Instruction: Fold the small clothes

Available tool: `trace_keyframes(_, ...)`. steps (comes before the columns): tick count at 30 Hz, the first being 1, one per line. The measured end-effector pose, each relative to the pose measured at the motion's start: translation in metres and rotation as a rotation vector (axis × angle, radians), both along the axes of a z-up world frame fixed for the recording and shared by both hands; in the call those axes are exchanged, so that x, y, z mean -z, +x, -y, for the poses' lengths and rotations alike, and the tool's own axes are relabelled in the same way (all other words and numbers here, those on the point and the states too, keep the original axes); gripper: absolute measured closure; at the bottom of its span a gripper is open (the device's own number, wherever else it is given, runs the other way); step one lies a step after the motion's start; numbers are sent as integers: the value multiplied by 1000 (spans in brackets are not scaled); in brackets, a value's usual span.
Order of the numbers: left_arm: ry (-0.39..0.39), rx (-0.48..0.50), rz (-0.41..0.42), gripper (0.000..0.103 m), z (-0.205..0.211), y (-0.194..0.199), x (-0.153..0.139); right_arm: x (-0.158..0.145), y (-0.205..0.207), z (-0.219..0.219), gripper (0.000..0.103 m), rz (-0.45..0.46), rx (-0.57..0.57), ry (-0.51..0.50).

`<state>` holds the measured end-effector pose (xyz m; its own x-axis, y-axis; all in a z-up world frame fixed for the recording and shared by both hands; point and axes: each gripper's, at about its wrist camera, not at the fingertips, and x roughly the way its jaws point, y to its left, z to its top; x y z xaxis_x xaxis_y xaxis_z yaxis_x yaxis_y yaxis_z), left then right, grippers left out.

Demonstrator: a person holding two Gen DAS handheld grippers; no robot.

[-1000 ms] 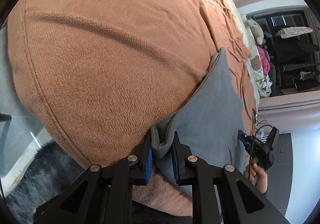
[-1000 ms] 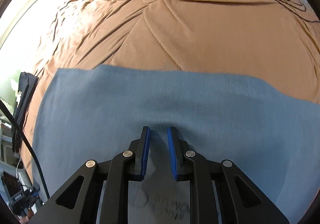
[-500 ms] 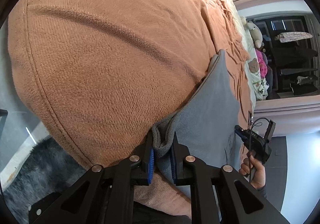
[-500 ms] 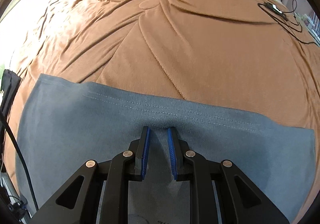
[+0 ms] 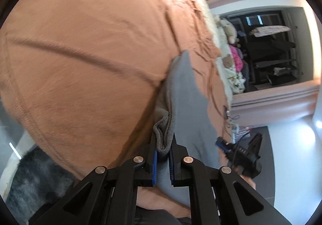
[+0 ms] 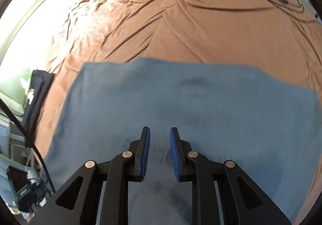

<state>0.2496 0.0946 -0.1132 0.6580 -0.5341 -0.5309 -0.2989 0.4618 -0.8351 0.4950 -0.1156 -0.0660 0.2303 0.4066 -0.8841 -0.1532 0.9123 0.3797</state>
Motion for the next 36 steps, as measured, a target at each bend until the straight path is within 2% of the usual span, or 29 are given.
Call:
trace_keyframes(2,-8,16,28,94,2,3,-7,-6,-12,9,66,-2,16,35)
trace_keyframes(3,-10,24,41,94,3,5,-10,-8,-17,12,64,2,25,43)
trace_keyframes(13,-31,61,129,94,15,14,-36,-33,-80,47,64,50,82,59)
trace_keyframes(21,-23,82,170,94,25,18,-59,-30,-124,65,64,41,117,98)
trace_keyframes(28,-13,119,199,94,36,23,-77,-15,-151,76,72,6,153,150)
trace_keyframes(32,-7,138,210,94,41,29,-85,-12,-161,81,84,32,175,179)
trace_keyframes(36,8,165,217,94,49,37,-92,-5,-171,80,85,28,177,213)
